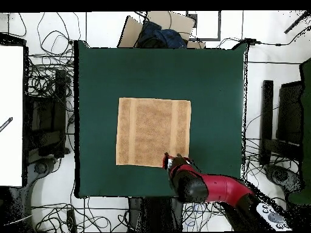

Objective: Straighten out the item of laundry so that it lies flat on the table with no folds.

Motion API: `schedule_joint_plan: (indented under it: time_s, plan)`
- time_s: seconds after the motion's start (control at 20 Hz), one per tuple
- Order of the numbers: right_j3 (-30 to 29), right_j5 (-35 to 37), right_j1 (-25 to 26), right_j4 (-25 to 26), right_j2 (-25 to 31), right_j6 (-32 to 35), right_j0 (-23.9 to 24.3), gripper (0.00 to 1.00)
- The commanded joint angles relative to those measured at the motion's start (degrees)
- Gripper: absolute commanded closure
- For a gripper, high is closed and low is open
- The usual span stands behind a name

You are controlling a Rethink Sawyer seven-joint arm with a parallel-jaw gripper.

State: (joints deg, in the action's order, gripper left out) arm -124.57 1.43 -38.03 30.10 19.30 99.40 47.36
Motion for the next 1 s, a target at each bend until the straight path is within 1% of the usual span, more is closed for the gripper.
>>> schedule_joint_plan:
  time_s: [0.05, 0.15, 0.3, 0.55, 0.6, 0.8, 1.0]
  plan:
    - [1.8, -4.1, -1.9, 2.5, -2.6, 6.3, -5.2, 0.0]
    - [-0.3, -4.0, -4.4, 1.7, -3.9, 7.3, -6.6, 0.0]
    - [-3.4, -1.5, -7.4, 0.1, -3.5, 7.9, -6.7, 0.0]
    - [-7.3, 0.7, -10.6, -1.6, -1.8, 8.4, -5.5, 0.0]
    - [-7.6, 1.0, -11.2, -1.7, -1.6, 8.2, -5.3, 0.0]
    - [-9.0, 4.3, -16.5, -3.7, 0.3, 7.0, -3.8, 0.0]
    - [-8.1, 5.3, -16.9, -4.7, 0.7, 6.4, -3.9, 0.0]
